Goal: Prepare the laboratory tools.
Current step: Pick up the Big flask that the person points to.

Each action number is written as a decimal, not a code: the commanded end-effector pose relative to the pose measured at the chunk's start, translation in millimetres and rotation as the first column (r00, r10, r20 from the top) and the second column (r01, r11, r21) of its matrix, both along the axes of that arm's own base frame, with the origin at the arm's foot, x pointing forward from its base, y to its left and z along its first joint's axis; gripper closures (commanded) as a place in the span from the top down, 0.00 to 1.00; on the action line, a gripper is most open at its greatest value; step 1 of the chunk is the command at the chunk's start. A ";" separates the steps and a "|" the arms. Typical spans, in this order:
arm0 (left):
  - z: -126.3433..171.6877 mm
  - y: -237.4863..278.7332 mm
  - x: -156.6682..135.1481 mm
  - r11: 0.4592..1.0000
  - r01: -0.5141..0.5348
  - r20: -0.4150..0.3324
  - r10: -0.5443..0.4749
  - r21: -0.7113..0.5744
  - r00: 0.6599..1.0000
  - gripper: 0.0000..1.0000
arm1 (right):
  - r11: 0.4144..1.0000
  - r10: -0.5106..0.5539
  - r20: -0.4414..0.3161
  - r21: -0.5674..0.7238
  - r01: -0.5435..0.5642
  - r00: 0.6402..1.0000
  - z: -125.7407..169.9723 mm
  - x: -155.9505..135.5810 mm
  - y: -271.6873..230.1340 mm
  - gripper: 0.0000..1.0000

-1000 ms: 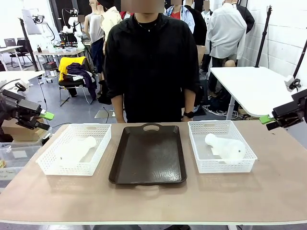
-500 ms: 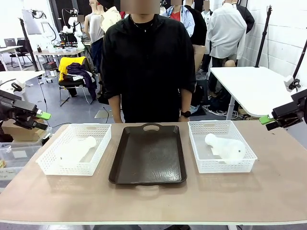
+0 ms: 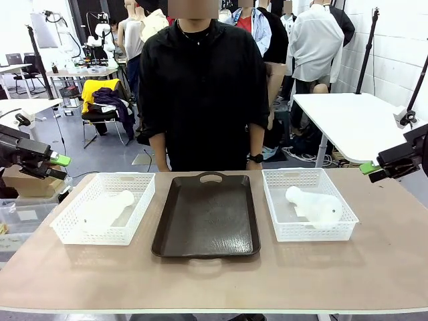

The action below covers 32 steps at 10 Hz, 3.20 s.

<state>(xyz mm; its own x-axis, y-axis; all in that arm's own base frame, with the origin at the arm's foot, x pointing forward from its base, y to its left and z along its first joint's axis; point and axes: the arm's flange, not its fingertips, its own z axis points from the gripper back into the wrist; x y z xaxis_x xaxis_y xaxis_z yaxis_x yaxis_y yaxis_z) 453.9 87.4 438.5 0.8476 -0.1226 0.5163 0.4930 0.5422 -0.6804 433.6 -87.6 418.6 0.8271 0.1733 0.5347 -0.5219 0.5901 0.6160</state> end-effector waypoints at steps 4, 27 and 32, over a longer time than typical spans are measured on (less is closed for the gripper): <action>0.0 0.0 0.0 1.000 0.000 0.000 0.000 0.000 1.000 1.00 | 1.000 0.000 0.000 0.000 0.000 1.000 0.0 0.0 0.0 1.00; 0.0 0.0 0.0 1.000 0.000 0.000 0.000 0.000 1.000 1.00 | 0.758 0.210 0.306 -0.651 0.043 0.928 110.8 24.7 115.8 1.00; 0.0 0.0 0.0 1.000 0.000 0.000 0.000 0.000 1.000 1.00 | 0.509 0.404 0.260 -0.861 0.021 0.877 62.6 80.8 244.3 1.00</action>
